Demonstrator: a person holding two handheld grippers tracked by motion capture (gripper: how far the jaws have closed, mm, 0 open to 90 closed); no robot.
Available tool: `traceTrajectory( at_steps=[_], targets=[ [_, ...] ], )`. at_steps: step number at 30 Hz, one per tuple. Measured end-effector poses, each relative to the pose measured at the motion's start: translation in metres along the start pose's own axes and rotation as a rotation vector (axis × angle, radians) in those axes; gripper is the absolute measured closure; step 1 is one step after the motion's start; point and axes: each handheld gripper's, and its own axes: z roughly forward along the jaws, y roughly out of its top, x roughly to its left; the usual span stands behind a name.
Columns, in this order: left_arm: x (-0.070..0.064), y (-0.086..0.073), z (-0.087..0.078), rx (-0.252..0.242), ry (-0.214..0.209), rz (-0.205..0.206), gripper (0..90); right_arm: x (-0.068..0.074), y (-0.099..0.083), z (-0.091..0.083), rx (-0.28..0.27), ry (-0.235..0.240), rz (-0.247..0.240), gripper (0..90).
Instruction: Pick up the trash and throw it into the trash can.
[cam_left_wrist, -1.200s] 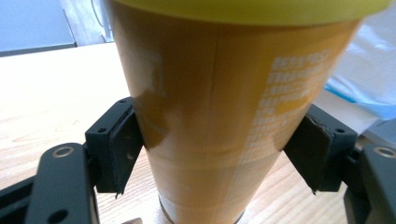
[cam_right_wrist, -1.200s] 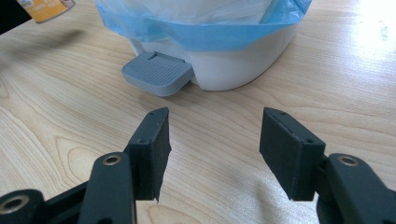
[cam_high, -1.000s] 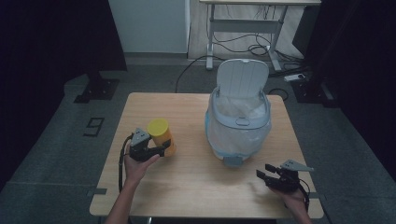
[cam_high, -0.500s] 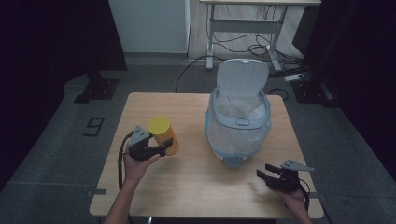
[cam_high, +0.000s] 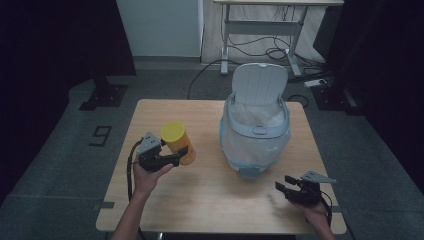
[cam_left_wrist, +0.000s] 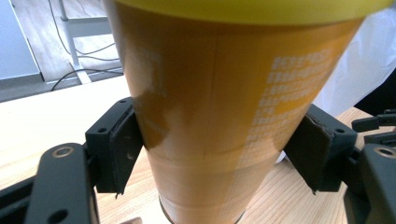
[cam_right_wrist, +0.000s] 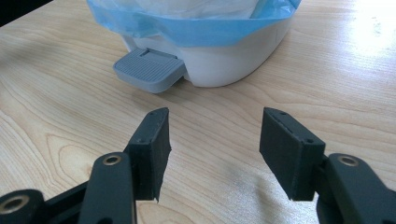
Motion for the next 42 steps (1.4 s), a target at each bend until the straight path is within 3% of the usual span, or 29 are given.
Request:
traceTrajectory(
  at_steps=[11,42],
  targets=[
    [-0.007,0.016,-0.006,-0.022,-0.018,0.02,24.5,0.002,-0.001,0.001,0.005,-0.002,-0.004,42.3],
    [-0.025,0.053,-0.003,-0.051,-0.058,0.071,24.5,0.001,-0.002,0.002,0.017,-0.002,-0.001,42.3]
  ],
)
